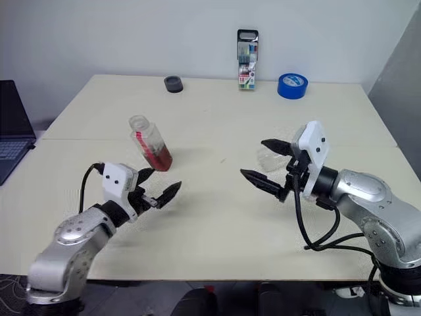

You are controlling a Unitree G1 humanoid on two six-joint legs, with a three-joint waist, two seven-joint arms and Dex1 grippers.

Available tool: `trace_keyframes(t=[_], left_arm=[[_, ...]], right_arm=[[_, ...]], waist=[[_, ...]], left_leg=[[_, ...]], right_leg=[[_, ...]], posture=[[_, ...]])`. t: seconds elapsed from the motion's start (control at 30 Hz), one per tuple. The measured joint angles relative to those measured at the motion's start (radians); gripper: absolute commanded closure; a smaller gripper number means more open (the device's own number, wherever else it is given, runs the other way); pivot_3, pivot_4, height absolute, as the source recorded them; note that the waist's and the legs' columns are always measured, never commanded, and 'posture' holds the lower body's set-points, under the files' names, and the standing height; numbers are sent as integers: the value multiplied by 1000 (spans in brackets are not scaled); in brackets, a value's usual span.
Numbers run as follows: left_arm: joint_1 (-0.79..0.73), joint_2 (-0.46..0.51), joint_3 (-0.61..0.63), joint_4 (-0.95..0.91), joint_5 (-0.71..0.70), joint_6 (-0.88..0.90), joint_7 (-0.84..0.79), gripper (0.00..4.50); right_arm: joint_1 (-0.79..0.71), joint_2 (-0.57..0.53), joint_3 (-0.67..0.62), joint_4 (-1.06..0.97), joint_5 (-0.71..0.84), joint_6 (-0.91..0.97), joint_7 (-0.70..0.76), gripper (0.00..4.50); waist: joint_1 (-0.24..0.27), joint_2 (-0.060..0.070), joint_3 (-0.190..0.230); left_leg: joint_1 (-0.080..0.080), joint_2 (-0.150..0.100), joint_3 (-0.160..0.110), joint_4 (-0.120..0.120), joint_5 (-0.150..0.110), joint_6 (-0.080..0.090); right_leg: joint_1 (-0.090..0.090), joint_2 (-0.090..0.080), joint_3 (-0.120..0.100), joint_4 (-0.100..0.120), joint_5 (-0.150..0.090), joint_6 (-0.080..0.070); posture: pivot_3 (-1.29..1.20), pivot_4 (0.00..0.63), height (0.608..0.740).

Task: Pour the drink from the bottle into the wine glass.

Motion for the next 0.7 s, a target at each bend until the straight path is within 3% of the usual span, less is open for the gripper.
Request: trace_keyframes(t=[0.17,0.37,0.7], left_arm=[[-83,60,-18,-43,-113,56,-105,36],[-114,49,-98,-17,-104,41,-116,36],[-112,16,-125,10,-83,-3,-114,36]], right_arm=[[7,-68,153,219,-377,-282,2,0],[-127,-56,281,629,-817,-731,-136,0],[-311,-37,394,1104,-1158,-1109,-282,0]], waist=[[0,0,0],[-8,1,1],[-6,1,1]], left_leg=[[1,0,1,0,1,-2],[3,0,5,-1,2,-3],[3,0,6,0,2,-3]], right_leg=[[1,0,1,0,0,0],[0,1,5,1,0,0],[0,1,5,1,0,0]], posture=[[0,150,740],[0,150,740],[0,150,740]])
